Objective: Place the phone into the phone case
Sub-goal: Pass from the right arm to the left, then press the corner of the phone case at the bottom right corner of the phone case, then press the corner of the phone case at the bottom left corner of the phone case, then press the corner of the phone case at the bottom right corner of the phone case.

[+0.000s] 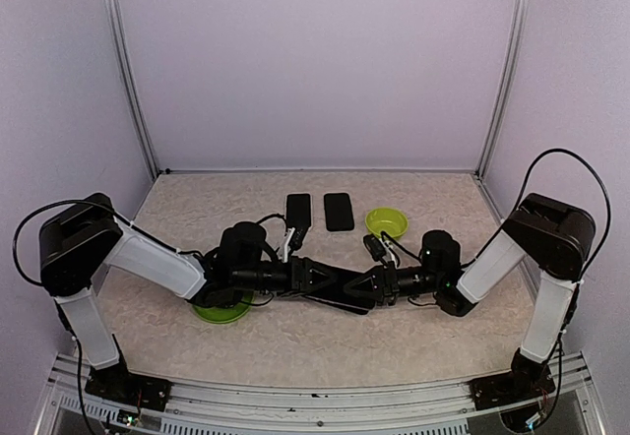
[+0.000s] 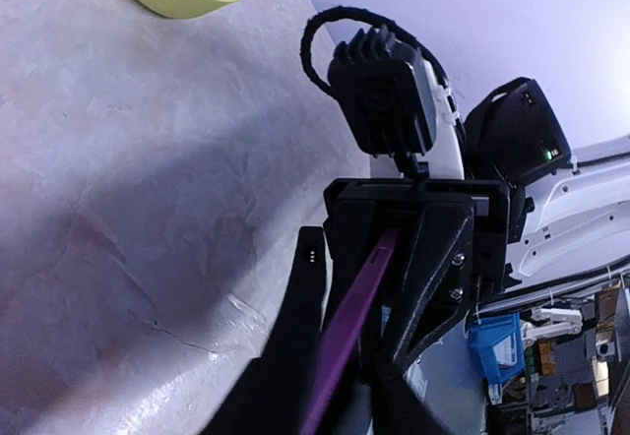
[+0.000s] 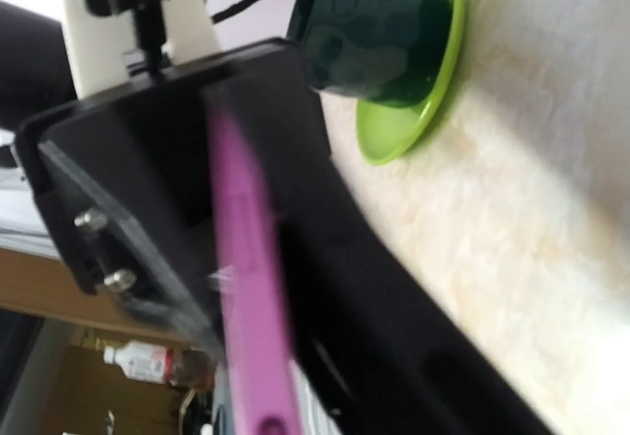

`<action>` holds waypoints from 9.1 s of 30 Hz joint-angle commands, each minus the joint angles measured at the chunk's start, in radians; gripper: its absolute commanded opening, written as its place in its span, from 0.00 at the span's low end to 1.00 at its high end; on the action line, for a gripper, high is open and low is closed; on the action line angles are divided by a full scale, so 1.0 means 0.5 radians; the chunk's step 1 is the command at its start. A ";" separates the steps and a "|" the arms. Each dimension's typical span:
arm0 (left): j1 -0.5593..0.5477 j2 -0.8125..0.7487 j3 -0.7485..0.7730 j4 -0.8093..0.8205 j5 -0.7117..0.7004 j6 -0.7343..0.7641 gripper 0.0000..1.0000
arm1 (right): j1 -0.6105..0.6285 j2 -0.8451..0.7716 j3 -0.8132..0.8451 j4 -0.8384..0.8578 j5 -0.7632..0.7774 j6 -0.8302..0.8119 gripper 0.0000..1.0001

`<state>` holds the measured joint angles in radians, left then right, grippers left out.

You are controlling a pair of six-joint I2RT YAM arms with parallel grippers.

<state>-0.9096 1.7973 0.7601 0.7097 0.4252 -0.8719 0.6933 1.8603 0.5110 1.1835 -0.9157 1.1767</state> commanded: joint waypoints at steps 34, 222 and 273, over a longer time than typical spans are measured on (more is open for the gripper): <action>-0.029 -0.390 0.018 0.149 0.183 0.170 0.00 | -0.143 -1.027 0.075 -1.588 0.196 -0.899 0.43; 0.096 -0.683 -0.170 0.173 0.155 0.348 0.00 | -0.034 -1.213 0.092 -1.523 0.535 -0.932 0.46; 0.037 -0.563 -0.062 0.056 0.335 0.428 0.00 | -0.163 -1.232 0.138 -1.670 0.246 -1.202 0.45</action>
<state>-0.8791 1.5024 0.6800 0.6441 0.5556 -0.6712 0.5926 1.2194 0.5446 0.3012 -0.7578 0.5739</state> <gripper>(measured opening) 0.110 0.453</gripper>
